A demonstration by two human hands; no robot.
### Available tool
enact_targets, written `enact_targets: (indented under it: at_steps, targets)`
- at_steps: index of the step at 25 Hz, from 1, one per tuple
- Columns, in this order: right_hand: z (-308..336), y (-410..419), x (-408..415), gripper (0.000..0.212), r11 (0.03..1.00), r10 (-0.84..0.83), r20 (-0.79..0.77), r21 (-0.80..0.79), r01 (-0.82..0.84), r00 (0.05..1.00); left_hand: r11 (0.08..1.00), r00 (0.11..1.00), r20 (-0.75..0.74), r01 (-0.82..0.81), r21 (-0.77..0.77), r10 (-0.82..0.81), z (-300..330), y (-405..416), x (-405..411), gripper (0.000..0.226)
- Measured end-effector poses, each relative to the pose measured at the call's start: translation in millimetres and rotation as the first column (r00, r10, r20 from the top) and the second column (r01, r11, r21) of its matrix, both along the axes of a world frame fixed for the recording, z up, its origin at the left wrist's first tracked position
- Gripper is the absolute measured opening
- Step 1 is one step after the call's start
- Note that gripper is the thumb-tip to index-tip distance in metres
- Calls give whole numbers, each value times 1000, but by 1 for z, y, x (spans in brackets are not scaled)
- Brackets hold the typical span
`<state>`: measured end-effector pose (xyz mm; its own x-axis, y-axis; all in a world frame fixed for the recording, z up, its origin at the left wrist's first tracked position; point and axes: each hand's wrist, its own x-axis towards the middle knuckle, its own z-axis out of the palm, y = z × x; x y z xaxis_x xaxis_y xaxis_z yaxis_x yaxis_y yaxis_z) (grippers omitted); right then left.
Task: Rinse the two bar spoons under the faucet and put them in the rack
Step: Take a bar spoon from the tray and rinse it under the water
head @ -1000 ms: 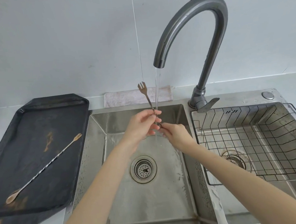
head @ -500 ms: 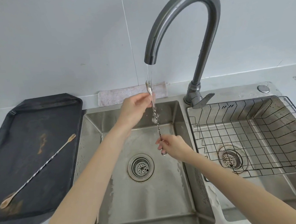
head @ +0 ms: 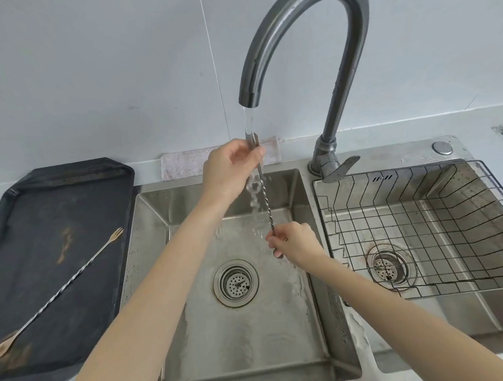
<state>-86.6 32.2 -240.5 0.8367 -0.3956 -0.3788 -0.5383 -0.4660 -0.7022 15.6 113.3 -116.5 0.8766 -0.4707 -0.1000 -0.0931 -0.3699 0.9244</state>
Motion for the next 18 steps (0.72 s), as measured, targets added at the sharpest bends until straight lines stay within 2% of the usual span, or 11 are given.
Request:
enact_targets:
  at_steps: [7, 9, 14, 18]
  targets:
    - [0, 4, 6, 25, 995, -22, 6, -102, 22, 1000, 999, 996, 75, -45, 29, 42, 4, -3, 4, 14]
    - [0, 5, 7, 25, 992, -14, 7, -126, 14, 1000, 1000, 998, 57, -23, 4, 23, 4, -2, 4, 20]
    - [0, 5, 6, 25, 995, -12, 18, -103, 14, 1000, 997, 999, 22, 28, -78, -26, 2, -1, 3, 19]
    - [2, 7, 6, 25, 997, -1, 29, -79, 3, 1000, 986, 999, -49, 8, -169, -16, 5, 0, 1, 25]
